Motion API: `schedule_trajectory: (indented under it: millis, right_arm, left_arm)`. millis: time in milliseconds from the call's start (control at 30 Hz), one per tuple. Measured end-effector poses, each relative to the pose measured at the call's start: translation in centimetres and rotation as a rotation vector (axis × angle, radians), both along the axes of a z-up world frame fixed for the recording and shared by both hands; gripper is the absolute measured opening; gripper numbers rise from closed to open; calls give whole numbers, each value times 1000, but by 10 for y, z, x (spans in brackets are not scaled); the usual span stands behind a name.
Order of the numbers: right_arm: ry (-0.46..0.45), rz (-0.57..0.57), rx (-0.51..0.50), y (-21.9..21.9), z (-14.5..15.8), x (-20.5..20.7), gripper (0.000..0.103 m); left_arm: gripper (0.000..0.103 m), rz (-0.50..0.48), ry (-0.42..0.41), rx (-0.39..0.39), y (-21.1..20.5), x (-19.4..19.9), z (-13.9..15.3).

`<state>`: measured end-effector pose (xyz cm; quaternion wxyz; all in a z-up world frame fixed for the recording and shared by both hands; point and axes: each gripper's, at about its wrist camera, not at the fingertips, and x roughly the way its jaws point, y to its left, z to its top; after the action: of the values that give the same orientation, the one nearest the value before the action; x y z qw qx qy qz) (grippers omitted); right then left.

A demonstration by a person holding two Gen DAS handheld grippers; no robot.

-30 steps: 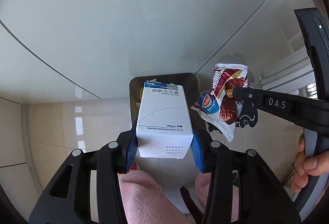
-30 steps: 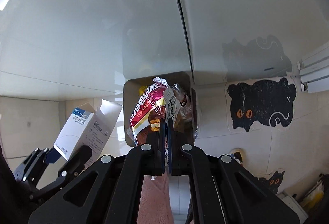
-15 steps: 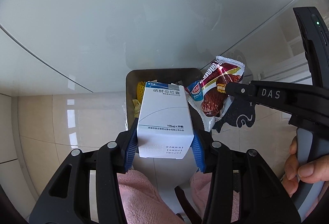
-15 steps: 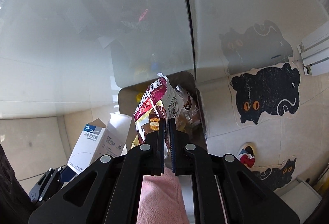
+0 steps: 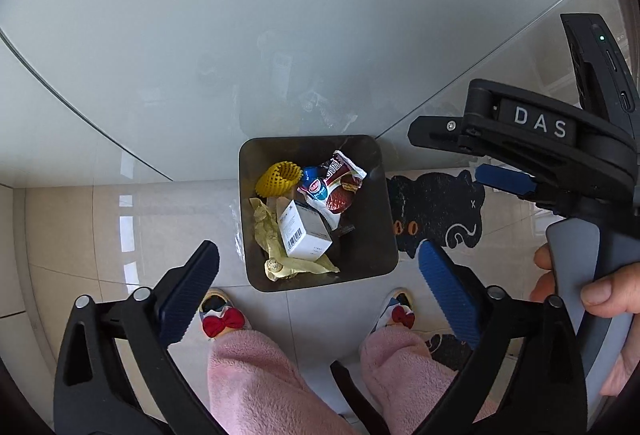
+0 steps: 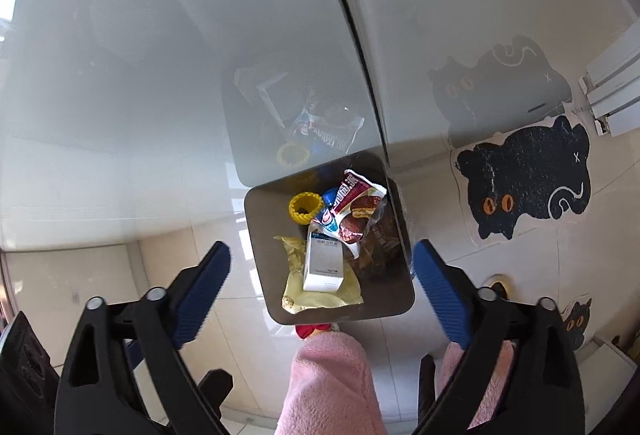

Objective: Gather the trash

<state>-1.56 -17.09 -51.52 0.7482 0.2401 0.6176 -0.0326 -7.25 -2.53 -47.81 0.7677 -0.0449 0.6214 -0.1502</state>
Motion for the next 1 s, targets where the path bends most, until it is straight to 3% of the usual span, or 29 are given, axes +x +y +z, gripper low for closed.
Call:
schedule_trajectory:
  millis: [200,300,500,633,833,1000]
  right_arm:
    - [-10,15,-8,-8,24,-11,100]
    - [-35,40,-14,-14,51,-22,100]
    - [-119,101,-51,-22,129,-46,100]
    - [-221,129,-54,-29,190,-59,100]
    - [-392,172,-140,-36,275,-75,100]
    - [-505,203,-203,-39,331,-87,100]
  left_arm:
    - [95,10,-13,6,1,-9,32]
    - [95,24,-42,-1,3,-12,57]
    - [95,20,-121,-24,5,-21,129]
    - [95,46,-209,-21,10,-26,188]
    - [95,92,-356,1,13,-31,276]
    - [95,103,-447,27,7,-34,334]
